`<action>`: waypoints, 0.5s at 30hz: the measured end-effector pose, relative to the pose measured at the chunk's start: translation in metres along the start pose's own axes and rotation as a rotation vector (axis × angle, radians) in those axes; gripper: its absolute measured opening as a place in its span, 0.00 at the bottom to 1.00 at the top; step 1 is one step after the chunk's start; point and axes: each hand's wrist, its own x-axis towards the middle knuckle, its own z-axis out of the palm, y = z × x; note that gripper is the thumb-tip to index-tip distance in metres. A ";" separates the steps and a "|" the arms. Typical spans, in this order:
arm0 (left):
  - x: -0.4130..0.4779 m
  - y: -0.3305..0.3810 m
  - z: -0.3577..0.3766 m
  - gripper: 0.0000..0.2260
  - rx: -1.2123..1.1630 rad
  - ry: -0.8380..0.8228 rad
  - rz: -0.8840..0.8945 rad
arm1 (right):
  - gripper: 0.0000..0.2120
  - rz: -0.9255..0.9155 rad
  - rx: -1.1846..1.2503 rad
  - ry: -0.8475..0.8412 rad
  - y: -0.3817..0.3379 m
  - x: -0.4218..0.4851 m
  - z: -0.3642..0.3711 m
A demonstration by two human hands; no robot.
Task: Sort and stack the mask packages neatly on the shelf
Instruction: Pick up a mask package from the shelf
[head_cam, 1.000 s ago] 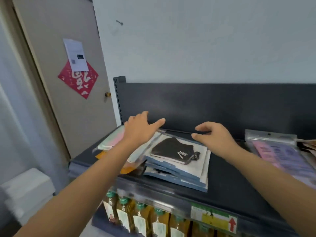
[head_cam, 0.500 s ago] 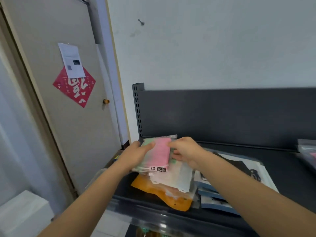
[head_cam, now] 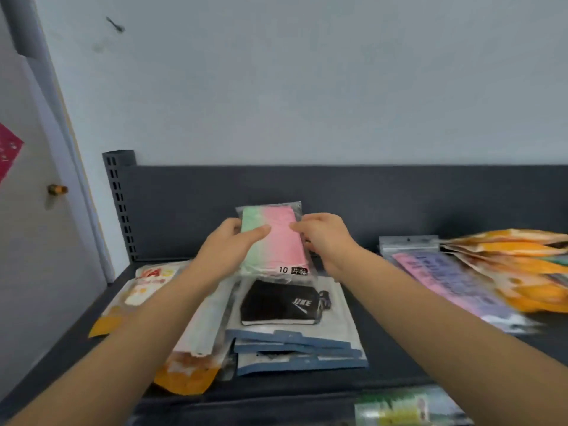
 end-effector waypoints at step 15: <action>-0.028 0.067 0.264 0.37 0.045 -0.330 -0.081 | 0.32 0.026 -0.322 0.200 0.038 0.011 -0.274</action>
